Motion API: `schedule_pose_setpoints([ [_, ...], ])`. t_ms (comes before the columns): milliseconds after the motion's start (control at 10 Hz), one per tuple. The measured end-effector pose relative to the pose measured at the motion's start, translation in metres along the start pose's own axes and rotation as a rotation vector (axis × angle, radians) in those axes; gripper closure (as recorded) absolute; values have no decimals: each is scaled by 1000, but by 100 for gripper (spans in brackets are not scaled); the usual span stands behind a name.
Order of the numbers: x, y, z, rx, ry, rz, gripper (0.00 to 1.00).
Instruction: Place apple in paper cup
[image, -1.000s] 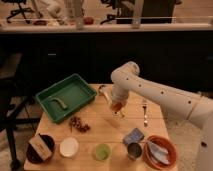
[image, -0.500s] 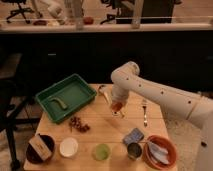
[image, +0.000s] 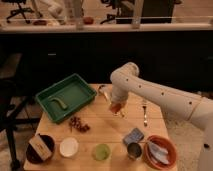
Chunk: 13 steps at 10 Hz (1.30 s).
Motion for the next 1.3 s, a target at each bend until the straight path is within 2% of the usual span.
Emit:
schedule_pose_setpoints([
  [400,-17,-60,-13,19,-10,-74,100],
  [700,-36,-108,-29,24,-2,-162,100],
  [1000,-55,-131,-36,36,-1,-231,100],
  [1300,-71,-157,-34,44,-31,-274,100],
])
